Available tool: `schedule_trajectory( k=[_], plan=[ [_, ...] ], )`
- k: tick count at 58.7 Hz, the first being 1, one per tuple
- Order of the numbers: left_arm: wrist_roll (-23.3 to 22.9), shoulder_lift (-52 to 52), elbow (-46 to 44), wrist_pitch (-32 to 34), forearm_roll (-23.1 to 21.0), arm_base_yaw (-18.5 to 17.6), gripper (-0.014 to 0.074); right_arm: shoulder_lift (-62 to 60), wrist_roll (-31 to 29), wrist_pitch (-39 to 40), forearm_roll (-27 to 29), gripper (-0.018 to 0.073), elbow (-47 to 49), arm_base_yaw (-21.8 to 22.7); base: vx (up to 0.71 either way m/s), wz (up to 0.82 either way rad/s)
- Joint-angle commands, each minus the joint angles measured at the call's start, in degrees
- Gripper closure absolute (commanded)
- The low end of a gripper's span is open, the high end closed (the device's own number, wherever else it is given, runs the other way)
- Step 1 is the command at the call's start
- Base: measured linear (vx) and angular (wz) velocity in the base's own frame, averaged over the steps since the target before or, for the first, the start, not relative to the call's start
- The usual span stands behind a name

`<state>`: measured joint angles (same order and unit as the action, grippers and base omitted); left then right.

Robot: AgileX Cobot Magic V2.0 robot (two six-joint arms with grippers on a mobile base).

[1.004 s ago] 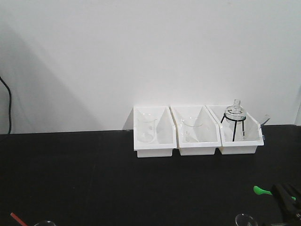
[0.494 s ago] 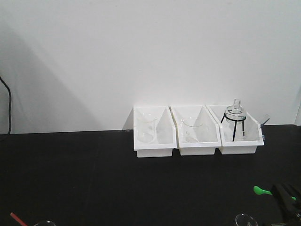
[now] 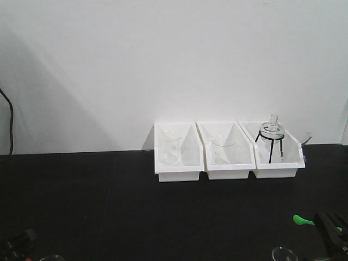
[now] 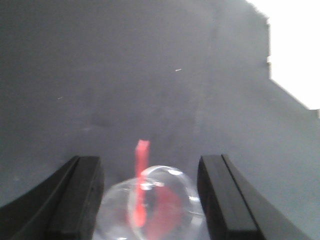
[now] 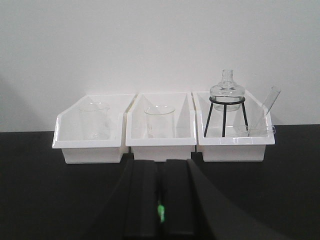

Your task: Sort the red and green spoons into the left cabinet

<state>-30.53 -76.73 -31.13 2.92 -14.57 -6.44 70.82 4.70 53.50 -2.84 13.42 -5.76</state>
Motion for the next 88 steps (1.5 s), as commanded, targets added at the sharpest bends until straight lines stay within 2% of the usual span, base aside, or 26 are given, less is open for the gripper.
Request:
schedule_trajectory(
  k=[1, 11, 34, 42, 48, 55, 61, 80, 83, 88],
  plan=[
    [-0.7, -1.2, -1.9, 5.6, -0.2, -0.4, 0.0085, -1.2, -0.5, 4.5, -0.1, 0.0567, 1.2, 0.1, 0.00, 0.00],
    [-0.7, -4.9, -1.9, 9.7, -0.2, -0.4, 0.0085, -1.2, -0.5, 4.5, -0.1, 0.0567, 1.2, 0.1, 0.00, 0.00],
    [-0.7, -7.8, -1.9, 13.4, -0.1, -0.4, 0.0106, -1.2, -0.5, 4.5, -0.1, 0.0567, 1.2, 0.1, 0.00, 0.00],
    [-0.7, -7.8, -1.9, 14.2, 2.4, -0.4, 0.0211, -1.2, -0.5, 4.5, -0.1, 0.0567, 1.2, 0.1, 0.00, 0.00],
    [-0.8, -7.8, -1.9, 14.3, 4.1, -0.4, 0.0334, -1.2, -0.5, 4.5, -0.1, 0.0567, 1.2, 0.1, 0.00, 0.00],
    [-0.8, -7.8, -1.9, 14.7, 4.2, -0.4, 0.0500, -1.2, -0.5, 4.5, -0.1, 0.0567, 1.2, 0.1, 0.00, 0.00],
    [-0.8, -7.8, -1.9, 15.0, 4.3, -0.4, 0.0605, -1.2, -0.5, 4.5, -0.1, 0.0567, 1.2, 0.1, 0.00, 0.00],
    [-0.7, -6.8, -2.0, 16.0, 4.6, -0.4, 0.0603, -1.2, -0.5, 4.5, -0.1, 0.0567, 1.2, 0.1, 0.00, 0.00],
    [-0.7, -6.0, -2.4, 15.3, 6.4, -0.4, 0.0603, -1.2, -0.5, 4.5, -0.1, 0.0567, 1.2, 0.1, 0.00, 0.00],
    [-0.7, -4.1, -3.5, 14.6, 12.2, -0.4, 0.0603, -1.2, -0.5, 4.5, -0.1, 0.0567, 1.2, 0.1, 0.00, 0.00]
  ],
)
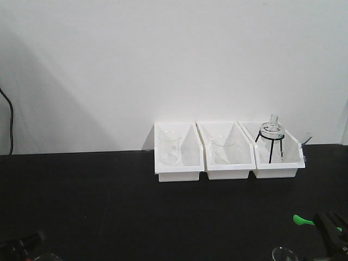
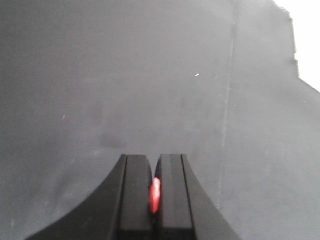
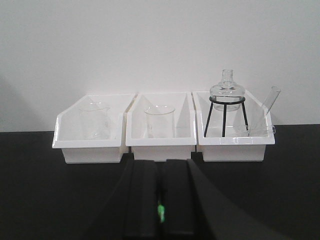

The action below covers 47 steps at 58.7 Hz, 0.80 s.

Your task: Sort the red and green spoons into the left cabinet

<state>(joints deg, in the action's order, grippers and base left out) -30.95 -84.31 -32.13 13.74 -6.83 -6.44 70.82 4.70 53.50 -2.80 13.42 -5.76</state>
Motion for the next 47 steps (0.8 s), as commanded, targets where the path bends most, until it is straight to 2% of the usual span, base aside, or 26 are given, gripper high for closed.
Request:
schedule_trajectory(
  k=[1, 9, 24, 37, 47],
  plan=[
    [-0.3, 3.9, -2.7, 3.5, 5.5, -0.4, 0.0603, -1.2, -0.5, 4.5, -0.1, 0.0567, 1.2, 0.1, 0.00, 0.00],
    [-0.3, 8.2, -5.3, 0.2, 15.4, -0.4, 0.0601, -1.2, -0.5, 4.5, -0.1, 0.0567, 1.2, 0.1, 0.00, 0.00],
    [-0.3, 16.8, -6.1, -4.6, 29.0, -0.4, 0.0600, -1.2, -0.5, 4.5, -0.1, 0.0567, 1.2, 0.1, 0.00, 0.00],
    [-0.3, 27.0, -6.0, -12.5, 34.1, -0.4, 0.0600, -1.2, -0.5, 4.5, -0.1, 0.0567, 1.2, 0.1, 0.00, 0.00],
    [0.8, 35.5, -6.0, -15.8, 34.1, -0.4, 0.0600, -1.2, -0.5, 4.5, -0.1, 0.0567, 1.2, 0.1, 0.00, 0.00]
  ],
)
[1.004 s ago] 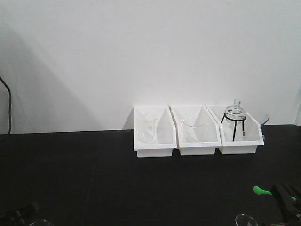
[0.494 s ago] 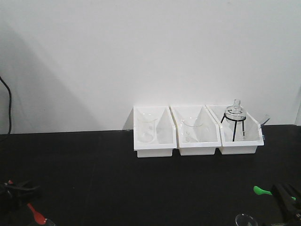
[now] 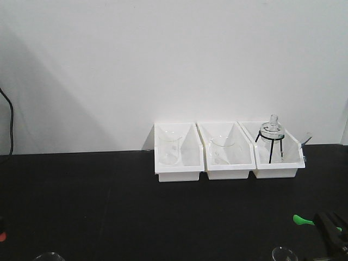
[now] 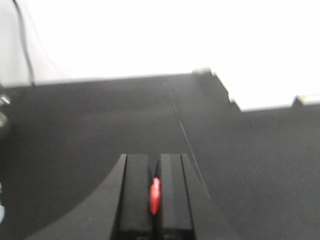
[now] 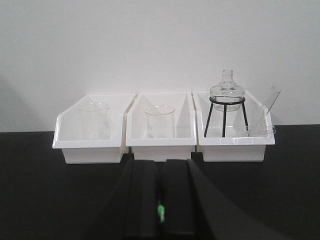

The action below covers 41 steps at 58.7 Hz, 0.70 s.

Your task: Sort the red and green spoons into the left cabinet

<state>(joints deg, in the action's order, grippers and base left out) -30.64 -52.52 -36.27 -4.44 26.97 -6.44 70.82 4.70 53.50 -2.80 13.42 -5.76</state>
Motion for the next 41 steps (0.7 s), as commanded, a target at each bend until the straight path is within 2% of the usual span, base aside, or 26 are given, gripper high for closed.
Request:
schedule_trajectory(
  k=[1, 8, 19, 41],
  plan=[
    [0.6, 4.2, -1.8, 2.3, 0.3, -0.4, 0.0600, -1.2, -0.5, 4.5, -0.1, 0.0567, 1.2, 0.1, 0.00, 0.00],
    [2.6, 8.6, -1.8, 2.1, 0.3, -0.4, 0.0600, -1.2, -0.5, 4.5, -0.1, 0.0567, 1.2, 0.1, 0.00, 0.00],
    [2.7, 11.2, -1.8, 0.6, 0.3, -0.4, 0.0600, -1.2, -0.5, 4.5, -0.1, 0.0567, 1.2, 0.1, 0.00, 0.00],
    [2.6, 11.2, -1.8, -12.4, 0.2, -0.3, 0.0600, -1.2, -0.5, 4.5, -0.1, 0.0567, 1.2, 0.1, 0.00, 0.00]
  ],
)
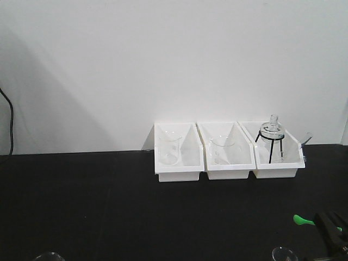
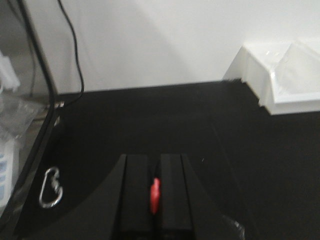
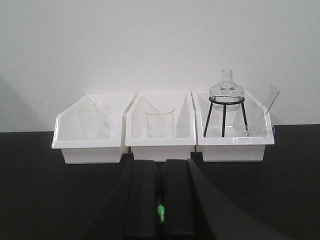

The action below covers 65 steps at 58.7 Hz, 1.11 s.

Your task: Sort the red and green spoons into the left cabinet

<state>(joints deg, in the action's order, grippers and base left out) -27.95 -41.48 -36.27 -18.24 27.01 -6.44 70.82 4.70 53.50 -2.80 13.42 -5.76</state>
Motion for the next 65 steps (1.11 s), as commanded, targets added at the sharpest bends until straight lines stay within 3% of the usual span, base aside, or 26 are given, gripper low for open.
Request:
schedule_trajectory(
  k=[1, 16, 65],
  plan=[
    [0.0, 0.1, -1.8, 1.0, 0.1, -0.3, 0.0600, -1.2, -0.5, 4.5, -0.1, 0.0567, 1.2, 0.1, 0.00, 0.00],
    [0.0, 0.1, -1.8, -2.8, 0.1, -0.3, 0.0600, -1.2, -0.5, 4.5, -0.1, 0.0567, 1.2, 0.1, 0.00, 0.00],
    [0.0, 0.1, -1.8, -3.0, 0.1, -0.3, 0.0600, -1.2, -0.5, 4.5, -0.1, 0.0567, 1.2, 0.1, 0.00, 0.01]
  ],
)
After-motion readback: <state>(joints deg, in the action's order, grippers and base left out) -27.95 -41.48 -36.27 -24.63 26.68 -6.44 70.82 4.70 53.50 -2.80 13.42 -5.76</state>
